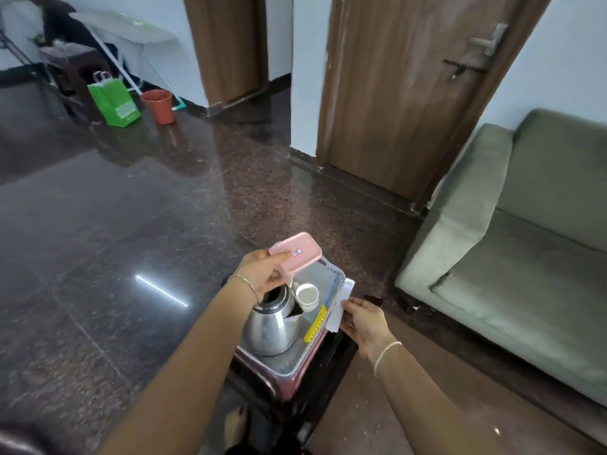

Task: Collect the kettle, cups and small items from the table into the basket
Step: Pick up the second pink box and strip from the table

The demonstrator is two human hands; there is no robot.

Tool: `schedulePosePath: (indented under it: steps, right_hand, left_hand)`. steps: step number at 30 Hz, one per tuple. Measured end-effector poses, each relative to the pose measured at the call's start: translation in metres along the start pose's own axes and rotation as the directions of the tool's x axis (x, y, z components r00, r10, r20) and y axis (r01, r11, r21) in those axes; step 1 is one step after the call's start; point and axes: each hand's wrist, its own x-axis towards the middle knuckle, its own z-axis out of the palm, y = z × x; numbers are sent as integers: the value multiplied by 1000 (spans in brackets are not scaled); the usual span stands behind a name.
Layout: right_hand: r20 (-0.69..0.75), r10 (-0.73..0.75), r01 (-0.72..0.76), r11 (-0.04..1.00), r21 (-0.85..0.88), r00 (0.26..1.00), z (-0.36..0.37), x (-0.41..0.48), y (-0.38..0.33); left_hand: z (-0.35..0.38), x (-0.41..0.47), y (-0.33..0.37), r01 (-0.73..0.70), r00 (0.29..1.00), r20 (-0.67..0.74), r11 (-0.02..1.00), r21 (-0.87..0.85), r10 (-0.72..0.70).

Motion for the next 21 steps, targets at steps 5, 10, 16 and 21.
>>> schedulePosePath:
  steps: [5, 10, 16, 21]
  right_hand:
    - [-184, 5, -2, 1000, 15, 983, 25, 33, -1]
    - [-335, 9, -26, 999, -45, 942, 44, 68, 8]
    - [-519, -27, -99, 972, -214, 854, 56, 108, 26]
    - [-568, -150, -144, 887, -440, 809, 58, 136, 28]
  left_hand:
    - [-4, 80, 22, 79, 996, 29, 988, 131, -84]
    - [-2, 147, 18, 167, 982, 30, 935, 313, -185]
    - [2, 202, -3, 183, 972, 29, 834, 520, -232]
    - [10, 240, -29, 140, 971, 51, 726, 673, -234]
